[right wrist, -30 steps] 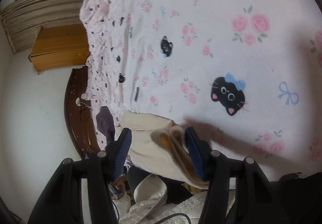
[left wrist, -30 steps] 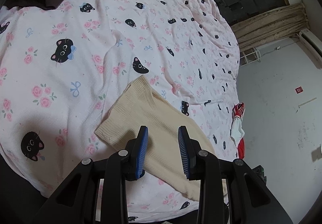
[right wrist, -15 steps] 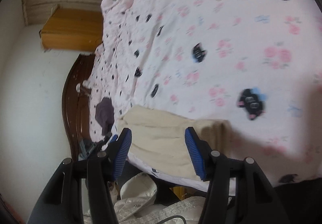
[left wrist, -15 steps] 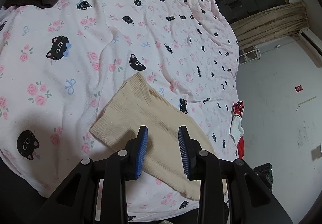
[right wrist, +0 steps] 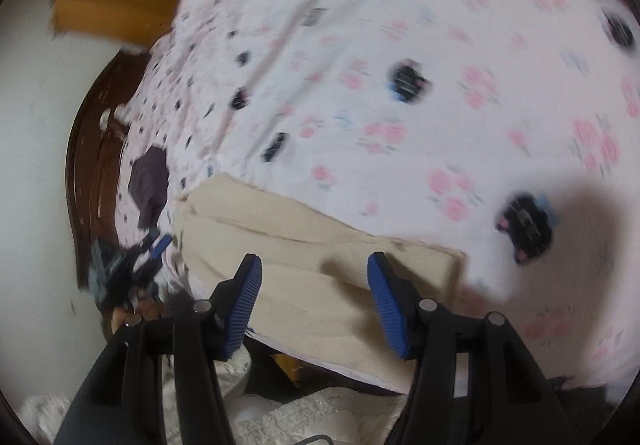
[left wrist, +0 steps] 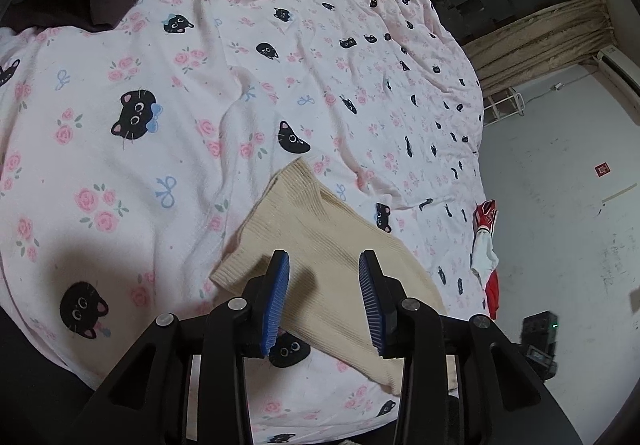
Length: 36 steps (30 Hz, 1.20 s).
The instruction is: Fold clothes
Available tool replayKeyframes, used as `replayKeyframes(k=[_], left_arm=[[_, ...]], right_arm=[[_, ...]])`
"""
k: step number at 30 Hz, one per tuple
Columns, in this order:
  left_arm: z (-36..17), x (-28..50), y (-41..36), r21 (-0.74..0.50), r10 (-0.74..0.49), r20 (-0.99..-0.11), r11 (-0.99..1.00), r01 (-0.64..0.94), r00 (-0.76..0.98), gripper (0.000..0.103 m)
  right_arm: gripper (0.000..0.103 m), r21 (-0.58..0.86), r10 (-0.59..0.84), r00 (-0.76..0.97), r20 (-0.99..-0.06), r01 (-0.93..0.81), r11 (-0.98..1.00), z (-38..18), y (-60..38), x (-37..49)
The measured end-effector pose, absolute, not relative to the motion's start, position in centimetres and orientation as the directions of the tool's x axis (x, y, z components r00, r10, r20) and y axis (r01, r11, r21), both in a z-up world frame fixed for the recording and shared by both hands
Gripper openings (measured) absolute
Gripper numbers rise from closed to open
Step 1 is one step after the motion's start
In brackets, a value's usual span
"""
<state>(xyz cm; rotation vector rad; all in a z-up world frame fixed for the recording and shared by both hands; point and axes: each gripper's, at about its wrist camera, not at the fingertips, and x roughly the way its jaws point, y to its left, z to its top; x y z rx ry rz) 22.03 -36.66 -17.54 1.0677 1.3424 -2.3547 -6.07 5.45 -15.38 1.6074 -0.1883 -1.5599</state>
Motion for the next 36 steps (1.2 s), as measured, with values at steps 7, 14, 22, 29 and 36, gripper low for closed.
replayKeyframes(k=[7,14,22,29,36], left_arm=[[-15.0,19.1,-35.0,-0.376,0.098,-0.802,-0.85,0.37,-0.589,0.034],[-13.7,15.7,-32.2,-0.255,0.163,-0.837,-0.961,0.108,-0.523,0.041],[-14.6,12.3,-28.1,-0.067,0.143,-0.911,-0.977,-0.204,-0.386,0.042],[-15.4,10.1,-26.1,-0.059,0.173,-0.933,-0.938,-0.343,-0.314,0.042],[-15.4,8.5,-22.4,-0.077,0.227,-0.932,-0.885,-0.46,-0.281,0.042]], right_arm=[[0.057,0.221,-0.465,-0.002,-0.885,0.878,-0.425,-10.6,-0.6,-2.2],[0.045,0.145,-0.325,0.1,-0.94,0.983,-0.116,-12.9,-4.6,0.3],[0.032,0.197,-0.257,0.166,-0.952,0.976,-0.096,-15.0,-5.8,0.1],[0.02,0.252,-0.211,0.236,-0.949,0.966,-0.056,-15.6,-5.7,1.2],[0.02,0.253,-0.18,0.255,-0.95,0.967,0.031,-14.9,-5.5,3.3]])
